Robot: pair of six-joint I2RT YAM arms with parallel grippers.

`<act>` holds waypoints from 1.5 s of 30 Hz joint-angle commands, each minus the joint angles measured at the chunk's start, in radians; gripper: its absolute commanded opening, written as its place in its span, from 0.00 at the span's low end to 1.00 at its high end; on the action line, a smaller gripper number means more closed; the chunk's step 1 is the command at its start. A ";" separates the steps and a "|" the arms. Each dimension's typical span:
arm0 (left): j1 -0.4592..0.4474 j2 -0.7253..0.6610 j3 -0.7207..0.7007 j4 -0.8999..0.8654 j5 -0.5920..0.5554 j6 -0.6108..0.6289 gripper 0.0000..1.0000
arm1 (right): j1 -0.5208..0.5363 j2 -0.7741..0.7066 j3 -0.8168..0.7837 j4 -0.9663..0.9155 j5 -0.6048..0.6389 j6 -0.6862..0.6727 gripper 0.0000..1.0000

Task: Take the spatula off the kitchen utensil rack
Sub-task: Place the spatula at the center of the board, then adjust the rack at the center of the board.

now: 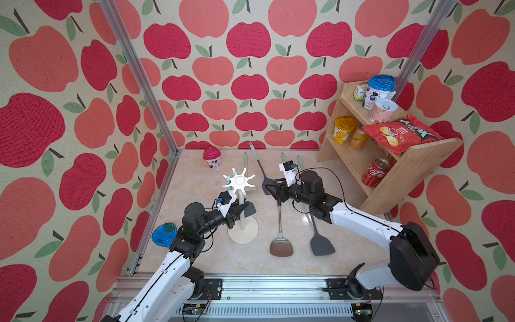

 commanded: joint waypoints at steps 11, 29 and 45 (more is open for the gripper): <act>0.002 0.025 0.077 -0.009 0.041 0.020 0.09 | 0.101 -0.107 -0.019 0.186 -0.267 -0.091 0.60; 0.002 0.044 0.056 0.072 0.008 -0.028 0.07 | 0.199 0.003 0.086 0.268 -0.178 -0.196 0.57; 0.003 0.051 0.056 0.083 0.014 -0.033 0.07 | 0.230 0.138 0.182 0.341 -0.244 -0.155 0.47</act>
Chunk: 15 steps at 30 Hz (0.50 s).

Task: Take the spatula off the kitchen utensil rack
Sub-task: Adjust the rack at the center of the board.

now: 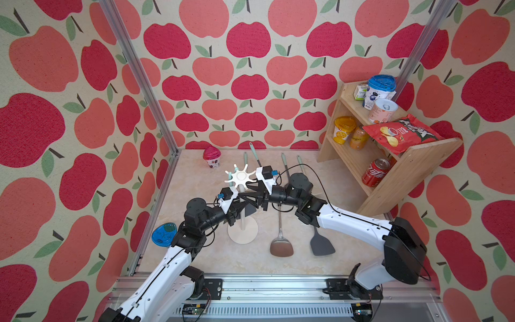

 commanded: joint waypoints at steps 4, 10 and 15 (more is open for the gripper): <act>-0.001 -0.007 0.016 0.090 0.019 -0.015 0.07 | 0.017 0.041 0.059 0.030 -0.044 0.023 0.22; -0.002 -0.021 0.004 0.085 -0.010 -0.018 0.10 | 0.019 0.033 0.075 -0.027 -0.037 -0.013 0.03; -0.003 -0.073 -0.026 0.077 -0.092 -0.046 0.28 | 0.019 0.016 0.071 -0.073 -0.018 -0.056 0.00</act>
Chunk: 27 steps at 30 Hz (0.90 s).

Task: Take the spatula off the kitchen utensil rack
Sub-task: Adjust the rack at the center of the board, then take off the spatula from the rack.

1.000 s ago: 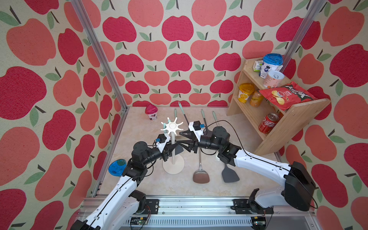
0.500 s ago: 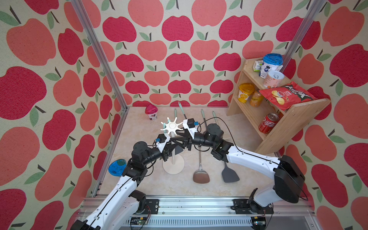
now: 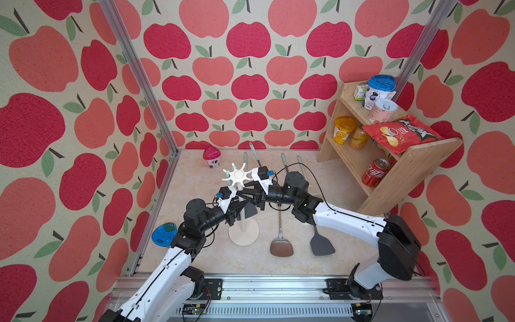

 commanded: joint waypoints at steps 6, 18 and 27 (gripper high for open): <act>-0.012 -0.182 -0.067 0.053 -0.129 -0.029 0.43 | 0.004 -0.038 0.015 -0.086 0.037 -0.041 0.00; -0.014 -0.505 -0.213 -0.006 -0.312 -0.059 0.38 | -0.027 -0.061 0.005 -0.074 0.001 -0.005 0.00; -0.014 -0.451 -0.203 0.038 -0.318 -0.050 0.40 | -0.041 -0.073 -0.005 -0.074 -0.071 0.024 0.00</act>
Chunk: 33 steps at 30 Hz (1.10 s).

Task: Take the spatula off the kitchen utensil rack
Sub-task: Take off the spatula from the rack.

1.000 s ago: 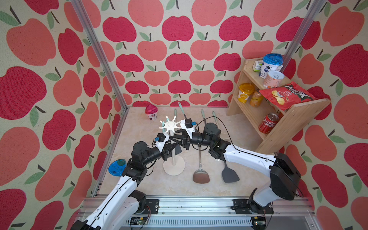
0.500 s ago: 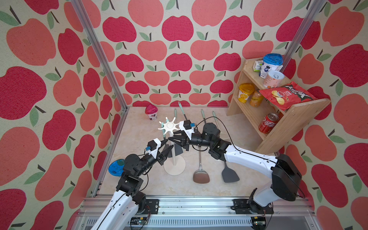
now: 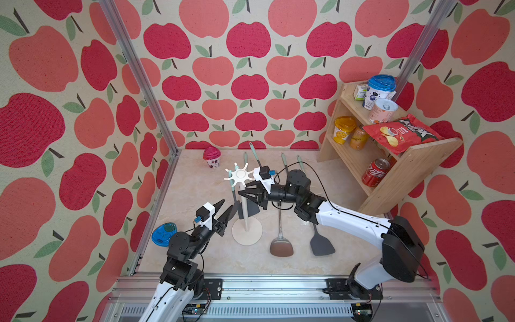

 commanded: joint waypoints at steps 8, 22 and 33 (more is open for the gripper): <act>-0.003 0.153 0.046 0.115 0.007 0.010 0.40 | -0.016 -0.067 -0.013 -0.043 -0.074 0.064 0.00; -0.006 0.409 0.156 0.191 0.103 0.013 0.20 | -0.024 -0.061 -0.021 -0.050 -0.113 0.083 0.00; -0.020 0.414 0.173 0.158 0.066 0.041 0.00 | -0.027 -0.084 -0.039 -0.088 -0.081 0.055 0.00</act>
